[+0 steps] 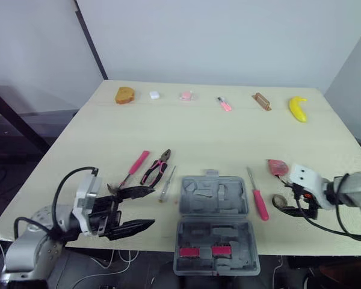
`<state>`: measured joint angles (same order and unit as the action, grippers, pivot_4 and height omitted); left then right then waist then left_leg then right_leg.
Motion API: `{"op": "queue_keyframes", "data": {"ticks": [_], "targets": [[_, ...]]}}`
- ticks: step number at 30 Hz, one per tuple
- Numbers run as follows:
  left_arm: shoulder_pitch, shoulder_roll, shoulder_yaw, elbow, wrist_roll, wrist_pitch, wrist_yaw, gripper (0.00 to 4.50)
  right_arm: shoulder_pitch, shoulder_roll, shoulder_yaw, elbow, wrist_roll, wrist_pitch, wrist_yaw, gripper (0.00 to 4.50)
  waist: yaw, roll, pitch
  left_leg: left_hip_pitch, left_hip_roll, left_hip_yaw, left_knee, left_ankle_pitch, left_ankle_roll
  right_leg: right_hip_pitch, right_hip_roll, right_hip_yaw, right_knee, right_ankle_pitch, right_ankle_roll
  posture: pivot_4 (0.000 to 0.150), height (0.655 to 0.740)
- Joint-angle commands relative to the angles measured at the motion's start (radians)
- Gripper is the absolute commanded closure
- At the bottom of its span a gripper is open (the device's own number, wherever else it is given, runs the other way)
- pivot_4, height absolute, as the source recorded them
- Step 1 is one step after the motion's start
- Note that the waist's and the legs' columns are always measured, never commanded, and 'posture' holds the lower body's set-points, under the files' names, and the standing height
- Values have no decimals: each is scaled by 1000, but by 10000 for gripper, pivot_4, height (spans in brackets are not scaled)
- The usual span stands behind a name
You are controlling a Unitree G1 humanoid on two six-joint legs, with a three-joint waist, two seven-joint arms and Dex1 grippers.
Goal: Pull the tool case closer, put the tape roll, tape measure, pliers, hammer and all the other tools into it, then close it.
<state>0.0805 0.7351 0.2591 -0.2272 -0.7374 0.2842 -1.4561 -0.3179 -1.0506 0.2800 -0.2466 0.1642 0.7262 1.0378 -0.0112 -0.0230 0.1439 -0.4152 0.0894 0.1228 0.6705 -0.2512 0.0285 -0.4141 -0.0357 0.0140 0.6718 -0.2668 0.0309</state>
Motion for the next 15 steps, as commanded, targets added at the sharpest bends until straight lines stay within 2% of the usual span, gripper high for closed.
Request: {"op": "queue_keyframes", "data": {"ticks": [1,5,8,9,11,12,13,15], "targets": [[9,2,-6,-45,9,-31,0,1571,-50,19,43,21,-42,31,8,682,0,0,0,0,0,0,0,0,0,0,0,0,0,0,0,1500,7400],[13,-2,-15,-64,11,-39,15,1571,-66,35,69,12,-50,71,18,682,1,0,0,0,0,0,0,0,0,0,0,0,0,0,0,1500,7400],[12,-1,-22,-71,11,-43,23,0,-65,35,86,0,-58,99,22,6555,1,0,0,0,0,0,0,0,0,0,0,0,0,0,0,1500,7400],[10,-1,-24,-72,11,-44,27,0,-62,34,94,0,-65,105,20,9815,0,0,0,0,0,0,0,0,0,0,0,0,0,0,0,1500,7400],[3,-3,-30,-73,11,-44,34,0,-54,35,115,10,-85,103,12,20341,0,0,0,0,0,0,0,0,0,0,0,0,0,0,0,1500,7400],[1,-4,-38,-74,15,-49,33,0,-52,50,125,30,-98,95,-2,27267,0,0,0,0,0,0,0,0,0,0,0,0,0,0,0,1500,7400],[-2,-7,-45,-74,19,-52,34,0,-51,67,132,53,-106,87,-15,30293,0,0,0,0,0,0,0,0,0,0,0,0,0,0,0,1500,7400],[-7,-11,-56,-70,23,-57,36,0,-52,95,141,96,-122,79,-33,39984,0,0,0,0,0,0,0,0,0,0,0,0,0,0,0,1500,7400]]}}
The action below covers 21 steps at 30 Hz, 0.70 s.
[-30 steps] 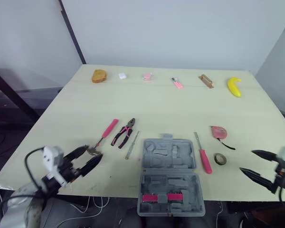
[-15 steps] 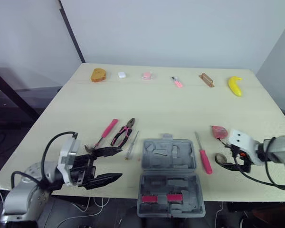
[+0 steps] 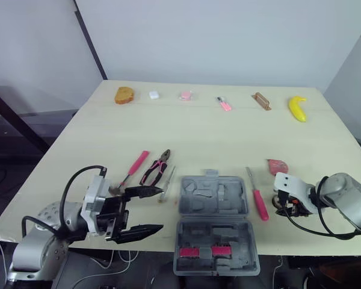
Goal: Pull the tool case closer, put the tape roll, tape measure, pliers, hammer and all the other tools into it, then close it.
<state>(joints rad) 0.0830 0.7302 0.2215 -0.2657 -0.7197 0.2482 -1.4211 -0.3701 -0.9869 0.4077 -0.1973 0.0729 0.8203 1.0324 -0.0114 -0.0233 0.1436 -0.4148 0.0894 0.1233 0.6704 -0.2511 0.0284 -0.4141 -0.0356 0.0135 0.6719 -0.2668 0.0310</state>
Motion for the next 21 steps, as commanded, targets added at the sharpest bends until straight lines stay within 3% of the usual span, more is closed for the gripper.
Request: {"op": "queue_keyframes", "data": {"ticks": [1,5,14,17,19,21], "targets": [[-13,-8,-23,-30,7,-21,2,0,1,37,22,67,-47,-31,-34,44419,0,0,0,0,0,1,0,0,0,0,0,0,0,0,0,1500,7400],[-28,-12,-38,-17,12,-27,1,0,7,43,31,103,-87,-74,-41,44419,-1,-3,-2,1,0,5,0,0,0,1,0,0,0,0,0,1500,7400],[-29,-27,-52,-9,19,-40,1,0,10,12,-47,9,-15,-10,20,44419,0,-2,-1,0,0,6,1,0,0,1,0,0,0,0,0,1500,7400],[-25,-30,-53,-12,17,-40,1,0,16,11,-66,-18,-7,-2,8,36051,0,-2,-1,0,0,6,1,0,0,1,0,0,0,0,0,1500,7400],[-27,-32,-56,-12,17,-40,2,0,14,17,-75,-22,-5,4,-2,26159,0,-2,-1,0,0,5,1,0,0,1,0,0,0,0,0,1500,7400],[-26,-33,-58,-15,15,-39,3,0,9,27,-75,-13,-11,10,-18,26159,0,-2,-1,0,0,5,1,0,0,1,0,0,0,0,0,1500,7400]]}}
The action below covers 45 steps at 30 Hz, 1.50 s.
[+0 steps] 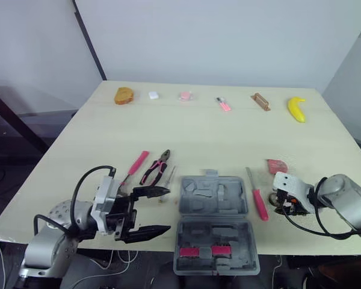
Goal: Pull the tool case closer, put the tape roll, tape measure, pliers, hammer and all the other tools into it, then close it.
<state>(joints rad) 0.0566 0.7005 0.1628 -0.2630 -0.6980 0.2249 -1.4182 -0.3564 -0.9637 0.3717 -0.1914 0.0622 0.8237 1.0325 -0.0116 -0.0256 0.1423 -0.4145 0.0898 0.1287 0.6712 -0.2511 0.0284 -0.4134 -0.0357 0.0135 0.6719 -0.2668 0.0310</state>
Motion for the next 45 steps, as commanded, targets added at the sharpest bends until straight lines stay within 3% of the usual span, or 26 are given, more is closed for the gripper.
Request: {"op": "queue_keyframes", "data": {"ticks": [1,10,13,15,16,22,29,33,38,45], "targets": [[0,-4,-1,-19,-6,-16,1,0,-7,7,-35,-8,-5,3,-24,26159,0,0,0,0,0,0,0,0,0,0,0,0,0,0,0,1500,7400],[-6,-8,-9,-33,-9,-8,15,0,-34,51,21,78,-53,-58,-41,26159,0,0,0,0,0,0,0,0,0,0,0,0,0,0,0,1500,7400],[-7,-12,-14,-41,-13,-3,22,0,-43,57,53,126,-92,-100,-39,33616,-1,1,0,0,0,0,0,0,0,0,0,0,0,0,0,1500,7400],[-9,-13,-15,-43,-16,-1,26,0,-49,63,45,133,-97,-108,-37,42660,-1,0,0,0,0,0,0,0,0,0,0,0,0,0,0,1500,7400],[-10,-15,-14,-49,-23,6,32,0,-57,59,38,123,-93,-101,-28,44455,-1,0,0,0,0,0,0,0,0,0,0,0,0,0,0,1500,7400],[-3,-44,35,-56,-101,58,97,0,-159,5,17,-29,-51,-16,88,44455,-2,4,3,0,0,0,0,0,0,0,0,1,0,0,0,1500,7400],[83,-62,174,40,-121,57,153,0,-464,154,124,-148,33,150,184,44455,-22,5,4,0,2,-5,-2,0,0,-3,2,1,2,1,2,1500,7400],[157,-68,258,106,-109,27,163,0,-621,354,215,-14,32,136,175,44455,-30,5,4,-1,2,-2,-2,0,0,-6,2,2,4,1,1,1500,7400],[217,-72,304,177,-72,-27,142,0,-693,633,323,402,-66,-114,81,44455,-24,3,3,-2,1,3,-2,1,-1,-7,0,0,5,-1,-2,1500,7400],[231,-80,309,189,-59,-60,145,0,-704,761,354,636,-130,-280,89,44455,-21,2,3,-3,0,4,-2,3,-6,-7,-3,-2,6,-1,-2,1500,7400]]}}
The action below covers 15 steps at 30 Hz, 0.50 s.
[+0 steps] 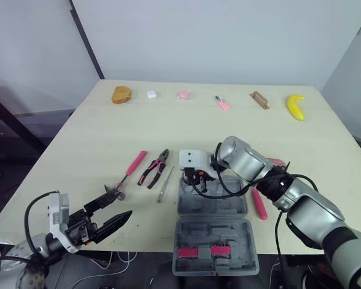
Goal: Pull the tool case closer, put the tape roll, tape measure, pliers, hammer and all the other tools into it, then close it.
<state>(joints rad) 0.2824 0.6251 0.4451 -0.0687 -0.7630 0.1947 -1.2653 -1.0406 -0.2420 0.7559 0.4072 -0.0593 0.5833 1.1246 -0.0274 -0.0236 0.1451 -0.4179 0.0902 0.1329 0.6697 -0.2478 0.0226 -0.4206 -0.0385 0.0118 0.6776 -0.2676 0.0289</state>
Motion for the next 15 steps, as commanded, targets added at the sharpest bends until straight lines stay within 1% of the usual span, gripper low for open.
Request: {"op": "queue_keyframes", "data": {"ticks": [1,3,8,15], "targets": [[6,-8,27,0,9,-36,-5,0,-22,57,-37,56,-9,-45,-2,44455,-8,0,0,0,0,0,0,0,0,0,0,0,0,0,0,1500,7400],[10,-12,28,-2,9,-40,-2,0,-25,77,-39,89,-27,-63,-5,44455,-16,0,0,0,0,-1,-1,0,-1,0,1,0,1,1,1,1500,7400],[26,-15,32,-5,8,-49,-7,0,-19,120,-50,149,-49,-87,-10,44455,-17,0,0,0,1,-1,-2,0,-1,-1,2,-1,1,1,1,1500,7400],[19,-13,27,6,12,-56,-11,0,1,137,-54,153,-68,-84,1,44455,-15,0,0,0,1,-1,-2,0,-1,-1,1,-1,1,1,1,1500,7400]]}}
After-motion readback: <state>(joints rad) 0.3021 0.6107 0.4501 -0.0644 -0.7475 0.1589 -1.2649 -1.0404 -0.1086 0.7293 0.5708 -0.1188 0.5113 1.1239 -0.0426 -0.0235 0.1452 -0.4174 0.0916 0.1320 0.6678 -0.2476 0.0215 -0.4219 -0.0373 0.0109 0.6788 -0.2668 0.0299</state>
